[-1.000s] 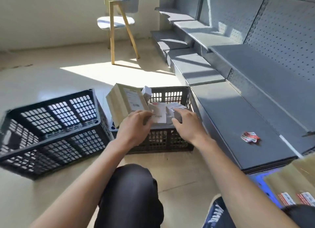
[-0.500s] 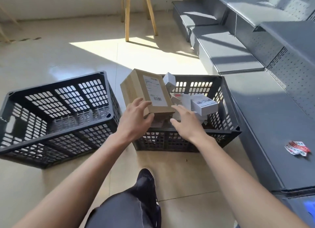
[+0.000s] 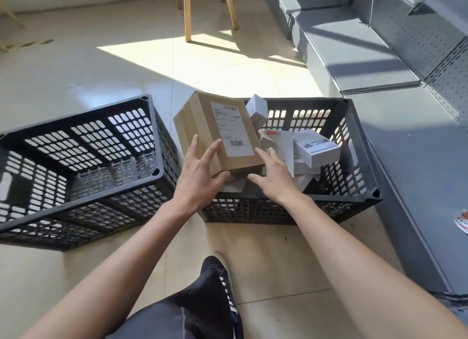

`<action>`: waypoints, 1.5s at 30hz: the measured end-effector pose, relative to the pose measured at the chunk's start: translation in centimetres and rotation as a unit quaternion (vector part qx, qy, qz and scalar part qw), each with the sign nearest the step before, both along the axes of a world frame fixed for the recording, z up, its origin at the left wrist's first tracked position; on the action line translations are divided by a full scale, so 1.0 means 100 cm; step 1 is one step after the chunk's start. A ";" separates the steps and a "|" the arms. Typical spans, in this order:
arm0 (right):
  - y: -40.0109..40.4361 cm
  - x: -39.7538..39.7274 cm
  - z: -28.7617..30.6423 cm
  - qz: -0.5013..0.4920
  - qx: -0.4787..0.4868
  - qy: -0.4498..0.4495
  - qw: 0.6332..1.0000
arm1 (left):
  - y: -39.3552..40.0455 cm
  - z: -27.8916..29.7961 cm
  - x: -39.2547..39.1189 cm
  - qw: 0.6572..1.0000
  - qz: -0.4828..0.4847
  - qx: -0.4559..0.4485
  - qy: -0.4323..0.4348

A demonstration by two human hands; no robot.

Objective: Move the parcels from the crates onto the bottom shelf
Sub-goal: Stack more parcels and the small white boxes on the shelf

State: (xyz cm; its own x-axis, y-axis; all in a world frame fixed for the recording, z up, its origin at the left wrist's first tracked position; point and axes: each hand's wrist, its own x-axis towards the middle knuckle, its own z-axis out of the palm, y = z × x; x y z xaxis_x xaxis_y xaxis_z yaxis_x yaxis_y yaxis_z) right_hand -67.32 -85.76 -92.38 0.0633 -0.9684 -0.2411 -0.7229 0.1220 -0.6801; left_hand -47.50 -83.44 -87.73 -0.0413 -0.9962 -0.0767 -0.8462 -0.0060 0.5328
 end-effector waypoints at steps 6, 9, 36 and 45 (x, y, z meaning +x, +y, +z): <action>-0.014 0.006 -0.017 0.000 0.009 -0.021 1.000 | -0.005 -0.012 -0.003 1.000 -0.006 0.003 0.021; -0.018 0.009 -0.024 -0.012 0.005 -0.035 0.999 | -0.005 -0.015 -0.003 0.999 -0.001 0.005 0.036; 0.060 -0.028 0.111 -0.106 -0.281 -0.103 0.948 | 0.034 0.086 -0.032 0.967 -0.042 -0.164 0.189; 0.134 -0.083 0.163 -0.150 -0.323 -0.092 0.930 | 0.067 0.138 -0.086 0.956 -0.139 -0.181 0.186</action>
